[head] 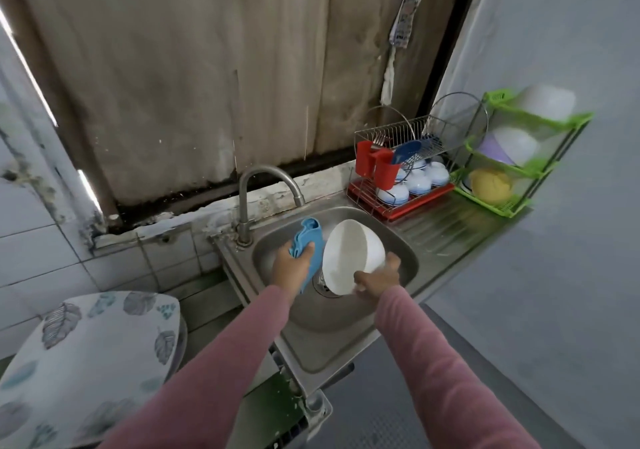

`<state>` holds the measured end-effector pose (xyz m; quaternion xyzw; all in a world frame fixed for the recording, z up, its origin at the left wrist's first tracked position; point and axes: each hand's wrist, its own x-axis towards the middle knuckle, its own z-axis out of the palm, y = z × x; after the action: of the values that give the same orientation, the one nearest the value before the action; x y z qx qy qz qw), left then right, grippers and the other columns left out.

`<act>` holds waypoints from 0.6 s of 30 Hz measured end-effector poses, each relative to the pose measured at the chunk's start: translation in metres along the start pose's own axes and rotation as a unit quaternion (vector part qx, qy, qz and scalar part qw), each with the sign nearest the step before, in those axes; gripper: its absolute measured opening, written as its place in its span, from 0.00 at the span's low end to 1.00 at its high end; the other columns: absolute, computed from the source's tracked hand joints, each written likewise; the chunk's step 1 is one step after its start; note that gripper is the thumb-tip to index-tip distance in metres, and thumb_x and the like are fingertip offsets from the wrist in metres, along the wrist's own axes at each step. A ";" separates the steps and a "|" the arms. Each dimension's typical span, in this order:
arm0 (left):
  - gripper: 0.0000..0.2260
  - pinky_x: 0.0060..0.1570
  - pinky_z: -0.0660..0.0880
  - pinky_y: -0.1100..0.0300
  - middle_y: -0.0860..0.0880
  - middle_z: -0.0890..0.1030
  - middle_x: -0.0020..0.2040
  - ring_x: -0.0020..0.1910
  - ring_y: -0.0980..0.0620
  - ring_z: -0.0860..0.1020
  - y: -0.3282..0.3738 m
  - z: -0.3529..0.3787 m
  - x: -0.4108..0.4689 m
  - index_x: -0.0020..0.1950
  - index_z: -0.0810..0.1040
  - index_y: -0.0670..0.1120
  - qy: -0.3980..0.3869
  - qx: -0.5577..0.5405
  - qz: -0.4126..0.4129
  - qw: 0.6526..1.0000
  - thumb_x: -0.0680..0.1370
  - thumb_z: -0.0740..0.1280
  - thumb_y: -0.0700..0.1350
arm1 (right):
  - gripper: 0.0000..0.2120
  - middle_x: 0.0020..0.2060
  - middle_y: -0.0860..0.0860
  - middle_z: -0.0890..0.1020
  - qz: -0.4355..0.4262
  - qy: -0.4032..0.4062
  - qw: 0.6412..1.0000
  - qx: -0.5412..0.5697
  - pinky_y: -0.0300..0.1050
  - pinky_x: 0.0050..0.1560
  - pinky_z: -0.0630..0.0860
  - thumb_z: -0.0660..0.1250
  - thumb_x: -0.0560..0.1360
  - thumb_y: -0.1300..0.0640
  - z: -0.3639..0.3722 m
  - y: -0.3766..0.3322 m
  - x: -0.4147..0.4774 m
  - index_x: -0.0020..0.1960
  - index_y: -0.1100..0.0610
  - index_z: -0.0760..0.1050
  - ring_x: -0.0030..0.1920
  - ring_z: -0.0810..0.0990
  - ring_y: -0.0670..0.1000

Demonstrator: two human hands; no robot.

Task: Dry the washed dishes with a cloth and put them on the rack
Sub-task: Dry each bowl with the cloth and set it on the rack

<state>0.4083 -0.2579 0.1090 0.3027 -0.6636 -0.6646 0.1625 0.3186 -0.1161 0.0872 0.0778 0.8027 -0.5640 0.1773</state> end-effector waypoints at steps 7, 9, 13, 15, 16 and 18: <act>0.10 0.58 0.77 0.49 0.51 0.81 0.49 0.51 0.48 0.80 -0.004 0.007 0.013 0.61 0.76 0.52 0.020 0.013 -0.015 1.000 0.81 0.65 0.51 | 0.44 0.72 0.60 0.60 -0.092 -0.002 0.987 -0.131 0.48 0.73 0.61 0.76 0.69 0.64 0.001 0.005 0.018 0.77 0.63 0.54 0.72 0.64 0.61; 0.06 0.58 0.77 0.48 0.51 0.80 0.48 0.51 0.47 0.79 -0.005 0.006 0.016 0.57 0.75 0.54 0.024 0.013 -0.019 0.999 0.81 0.65 0.51 | 0.44 0.71 0.59 0.61 -0.119 0.002 0.984 -0.129 0.48 0.73 0.61 0.77 0.67 0.66 0.001 0.006 0.019 0.75 0.64 0.55 0.71 0.65 0.61; 0.03 0.58 0.76 0.48 0.48 0.79 0.49 0.51 0.45 0.79 -0.007 0.003 0.019 0.55 0.74 0.52 0.029 0.023 0.001 0.999 0.82 0.64 0.48 | 0.44 0.69 0.59 0.61 -0.193 0.007 0.970 -0.149 0.46 0.71 0.62 0.78 0.64 0.68 0.001 0.006 0.016 0.73 0.64 0.57 0.69 0.66 0.60; 0.03 0.57 0.76 0.49 0.48 0.79 0.48 0.50 0.47 0.78 -0.009 -0.001 0.019 0.55 0.75 0.51 0.031 0.026 0.012 0.999 0.82 0.64 0.47 | 0.45 0.67 0.60 0.63 -0.248 0.025 0.955 -0.164 0.45 0.68 0.63 0.80 0.63 0.66 0.003 0.006 0.010 0.72 0.65 0.59 0.66 0.67 0.59; 0.04 0.57 0.76 0.50 0.48 0.80 0.49 0.50 0.47 0.78 -0.010 -0.003 0.017 0.56 0.76 0.51 0.029 0.024 0.012 0.999 0.82 0.64 0.47 | 0.45 0.66 0.60 0.64 -0.274 0.042 0.946 -0.168 0.47 0.69 0.65 0.81 0.61 0.65 0.005 0.007 0.007 0.71 0.65 0.60 0.65 0.68 0.60; 0.09 0.59 0.76 0.49 0.47 0.80 0.51 0.52 0.47 0.79 -0.012 -0.008 0.015 0.61 0.77 0.49 0.022 0.014 0.006 1.000 0.82 0.65 0.48 | 0.43 0.63 0.60 0.66 -0.302 0.072 0.934 -0.177 0.58 0.65 0.71 0.81 0.59 0.65 0.013 0.013 0.005 0.69 0.65 0.63 0.61 0.71 0.61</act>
<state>0.4041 -0.2721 0.0945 0.3159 -0.6711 -0.6470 0.1771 0.3208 -0.1240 0.0701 -0.1608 0.8857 -0.4327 -0.0486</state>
